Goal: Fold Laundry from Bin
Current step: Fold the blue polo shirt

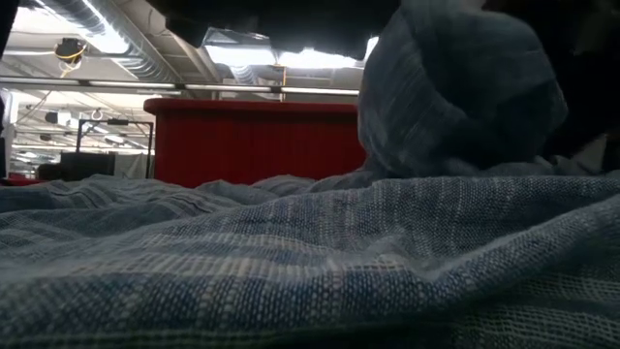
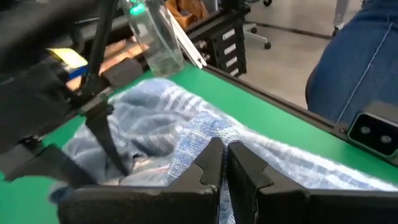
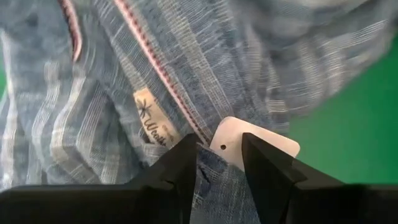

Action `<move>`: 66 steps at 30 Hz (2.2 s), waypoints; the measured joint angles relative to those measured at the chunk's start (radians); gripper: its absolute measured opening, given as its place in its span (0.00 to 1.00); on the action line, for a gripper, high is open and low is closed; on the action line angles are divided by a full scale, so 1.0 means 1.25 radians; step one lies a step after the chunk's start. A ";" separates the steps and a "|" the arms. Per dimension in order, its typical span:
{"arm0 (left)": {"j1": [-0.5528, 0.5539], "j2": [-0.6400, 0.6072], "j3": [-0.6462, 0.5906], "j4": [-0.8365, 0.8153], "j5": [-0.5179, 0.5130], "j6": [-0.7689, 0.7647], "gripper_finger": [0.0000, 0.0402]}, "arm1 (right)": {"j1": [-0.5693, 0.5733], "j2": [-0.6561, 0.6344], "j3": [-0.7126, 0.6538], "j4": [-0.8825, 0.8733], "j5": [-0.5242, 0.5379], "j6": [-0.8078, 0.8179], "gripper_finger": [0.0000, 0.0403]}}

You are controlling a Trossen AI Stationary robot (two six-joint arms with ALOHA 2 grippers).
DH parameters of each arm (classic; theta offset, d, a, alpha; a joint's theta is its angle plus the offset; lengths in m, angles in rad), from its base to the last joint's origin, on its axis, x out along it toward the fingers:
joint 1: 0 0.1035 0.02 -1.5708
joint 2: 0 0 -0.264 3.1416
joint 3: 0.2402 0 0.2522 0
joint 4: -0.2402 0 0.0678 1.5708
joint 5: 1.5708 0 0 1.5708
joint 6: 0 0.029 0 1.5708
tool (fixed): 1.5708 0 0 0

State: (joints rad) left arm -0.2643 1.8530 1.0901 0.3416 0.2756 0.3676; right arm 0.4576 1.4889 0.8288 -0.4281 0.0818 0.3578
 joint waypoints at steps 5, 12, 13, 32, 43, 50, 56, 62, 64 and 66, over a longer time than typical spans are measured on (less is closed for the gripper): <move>-0.010 0.000 0.000 -0.055 -0.002 0.000 0.02 | 0.000 0.017 0.000 0.008 -0.092 0.000 0.33; -0.028 0.000 0.000 -0.081 -0.014 0.001 0.02 | 0.000 -0.006 0.052 0.001 -0.092 -0.007 0.33; -0.031 0.000 0.000 -0.082 -0.020 0.001 0.02 | 0.000 -0.010 0.062 -0.001 -0.077 -0.017 0.33; -0.032 0.000 0.000 -0.084 -0.026 0.003 0.02 | -0.089 0.051 0.117 0.083 -0.125 -0.108 0.33; -0.032 0.000 0.000 -0.083 -0.046 0.008 0.02 | -0.122 0.090 0.117 0.115 -0.342 -0.128 0.33; -0.032 0.000 0.000 -0.082 -0.110 0.008 0.02 | -0.120 0.090 0.117 0.112 -0.347 -0.123 0.33; -0.032 0.000 0.000 -0.081 -0.153 0.008 0.02 | -0.120 0.090 0.117 0.113 -0.346 -0.114 0.31; -0.036 0.000 0.000 -0.079 -0.175 0.007 0.02 | -0.120 0.090 0.117 0.112 -0.346 -0.113 0.12; -0.039 0.000 0.000 -0.075 -0.188 0.007 0.03 | -0.120 0.090 0.117 0.111 -0.345 -0.113 0.04; -0.042 0.000 0.000 -0.073 -0.202 0.007 0.05 | -0.120 0.086 0.117 0.100 -0.330 -0.109 0.03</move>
State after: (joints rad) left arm -0.3165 1.8530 1.0901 0.2501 0.0237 0.3758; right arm 0.3080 1.5964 0.9745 -0.3034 -0.3308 0.2218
